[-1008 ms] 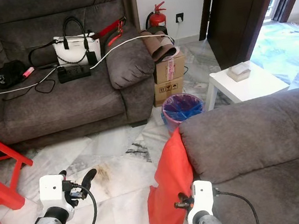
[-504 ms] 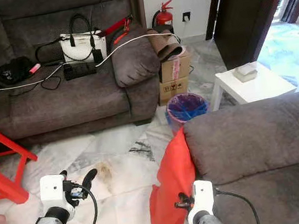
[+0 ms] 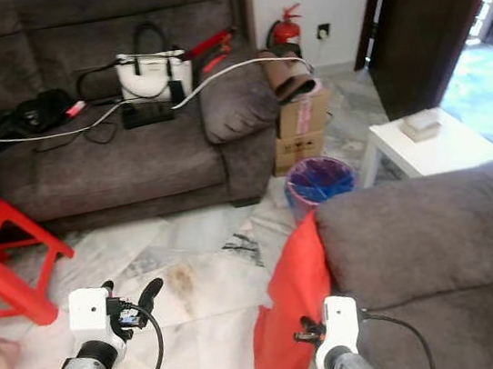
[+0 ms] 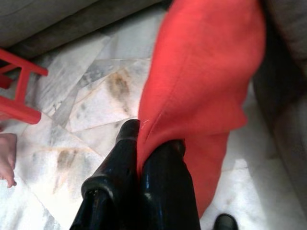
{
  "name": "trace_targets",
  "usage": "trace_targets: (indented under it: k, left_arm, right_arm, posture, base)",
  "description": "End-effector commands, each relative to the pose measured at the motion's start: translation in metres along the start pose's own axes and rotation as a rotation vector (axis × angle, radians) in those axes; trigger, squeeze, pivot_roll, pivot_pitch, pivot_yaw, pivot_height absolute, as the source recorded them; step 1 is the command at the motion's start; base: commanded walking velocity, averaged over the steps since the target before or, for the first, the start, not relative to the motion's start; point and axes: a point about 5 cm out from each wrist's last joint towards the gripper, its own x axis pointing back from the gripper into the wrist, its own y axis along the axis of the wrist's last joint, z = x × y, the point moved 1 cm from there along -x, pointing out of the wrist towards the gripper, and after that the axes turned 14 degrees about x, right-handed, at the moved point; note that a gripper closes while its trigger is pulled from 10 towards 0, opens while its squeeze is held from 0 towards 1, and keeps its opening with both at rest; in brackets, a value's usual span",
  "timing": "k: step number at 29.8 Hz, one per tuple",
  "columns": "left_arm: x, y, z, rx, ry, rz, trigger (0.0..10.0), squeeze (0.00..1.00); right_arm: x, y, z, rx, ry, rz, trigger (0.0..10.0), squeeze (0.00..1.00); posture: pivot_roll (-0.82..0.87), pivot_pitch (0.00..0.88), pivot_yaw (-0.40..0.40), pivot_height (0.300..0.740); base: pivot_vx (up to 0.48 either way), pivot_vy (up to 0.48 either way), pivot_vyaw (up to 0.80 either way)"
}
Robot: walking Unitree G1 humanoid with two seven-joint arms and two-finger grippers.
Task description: Move the pillow to the sofa from floor
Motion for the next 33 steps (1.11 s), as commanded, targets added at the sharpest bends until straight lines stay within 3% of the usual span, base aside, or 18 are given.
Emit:
trace_targets:
  k: [1, 8, 12, 33]
  left_arm:
    - [0.0025, -0.0037, 0.0046, -0.008, 0.009, 0.019, 10.0, 0.0]
    - [0.0027, -0.003, 0.0044, -0.011, 0.009, 0.014, 10.0, 0.0]
    - [0.003, -0.0031, 0.0044, -0.018, 0.011, 0.011, 10.0, 0.0]
    - [0.0034, -0.003, 0.0056, 0.002, 0.019, 0.007, 10.0, 0.0]
  right_arm:
    - [-0.0026, 0.0084, 0.0054, -0.001, 0.006, -0.05, 10.0, 0.0]
    - [-0.0026, 0.0087, 0.0044, -0.001, 0.004, -0.049, 10.0, 0.0]
    - [-0.0023, 0.008, 0.0032, 0.013, 0.001, -0.039, 10.0, 0.0]
    - [-0.0025, 0.0061, 0.0053, 0.018, 0.009, -0.027, 10.0, 0.0]
  posture:
    - [0.23, 0.118, 0.01, 0.74]
    - [0.23, 0.121, 0.007, 0.74]
    - [0.23, 0.126, 0.004, 0.74]
    - [0.23, 0.132, 0.001, 0.74]
  base:
    - [0.0, 0.48, 0.0]
    - [0.0, 0.444, 0.0]
    - [0.0, 0.0, -0.25]
    - [0.0, 0.0, -0.8]
